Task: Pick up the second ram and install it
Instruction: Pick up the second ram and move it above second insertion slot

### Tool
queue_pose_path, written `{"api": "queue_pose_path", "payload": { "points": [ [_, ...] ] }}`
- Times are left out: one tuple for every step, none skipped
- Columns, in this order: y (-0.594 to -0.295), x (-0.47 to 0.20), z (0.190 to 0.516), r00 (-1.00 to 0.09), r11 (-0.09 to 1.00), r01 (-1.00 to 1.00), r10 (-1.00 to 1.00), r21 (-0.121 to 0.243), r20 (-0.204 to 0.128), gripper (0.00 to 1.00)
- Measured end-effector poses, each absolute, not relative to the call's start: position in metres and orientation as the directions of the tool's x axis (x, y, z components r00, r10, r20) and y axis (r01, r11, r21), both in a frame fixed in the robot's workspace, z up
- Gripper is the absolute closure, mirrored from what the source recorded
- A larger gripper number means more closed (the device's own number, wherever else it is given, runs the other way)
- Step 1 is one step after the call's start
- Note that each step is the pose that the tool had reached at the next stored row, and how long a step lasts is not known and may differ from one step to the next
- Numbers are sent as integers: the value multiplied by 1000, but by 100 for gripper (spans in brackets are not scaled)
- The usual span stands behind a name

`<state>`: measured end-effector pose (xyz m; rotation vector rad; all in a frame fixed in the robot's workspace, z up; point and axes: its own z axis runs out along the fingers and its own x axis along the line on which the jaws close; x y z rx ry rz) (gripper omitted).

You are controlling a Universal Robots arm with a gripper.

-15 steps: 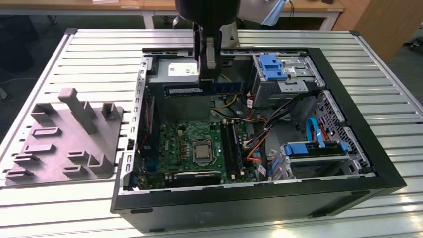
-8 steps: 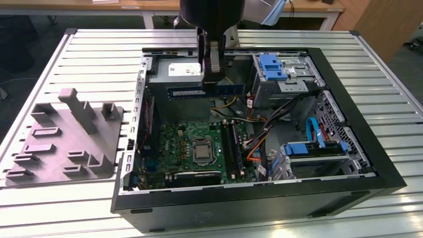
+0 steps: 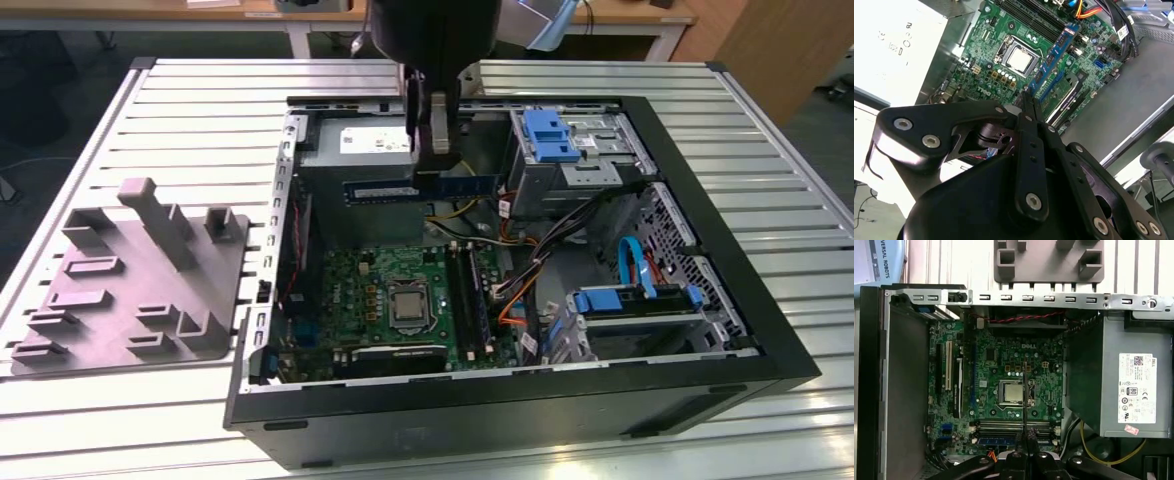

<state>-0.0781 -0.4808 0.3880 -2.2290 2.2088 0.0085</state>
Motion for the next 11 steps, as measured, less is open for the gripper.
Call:
{"api": "queue_pose_path", "payload": {
  "points": [
    [-481, -78, 387, 9, -9, -1000, -1000, 1, -6, 89],
    [-481, -77, 386, 9, -9, -1000, -1000, 1, -6, 89],
    [-481, -77, 385, 9, -9, -1000, -1000, 1, -6, 89],
    [-481, -77, 385, 9, -9, -1000, -1000, 1, -6, 89],
    [-481, -77, 384, 9, -9, -1000, -1000, 1, -6, 89],
    [-481, -77, 383, 9, -9, -1000, -1000, 1, -6, 89],
    [-481, -76, 382, 9, -9, -1000, -1000, 1, -6, 89],
    [-481, -76, 381, 9, -9, -1000, -1000, 1, -6, 89],
    [-481, -76, 380, 9, -9, -1000, -1000, 1, -6, 89],
    [-481, -76, 379, 9, -9, -1000, -1000, 1, -6, 89],
    [-481, -76, 378, 9, -9, -1000, -1000, 1, -6, 89]
  ]
}}
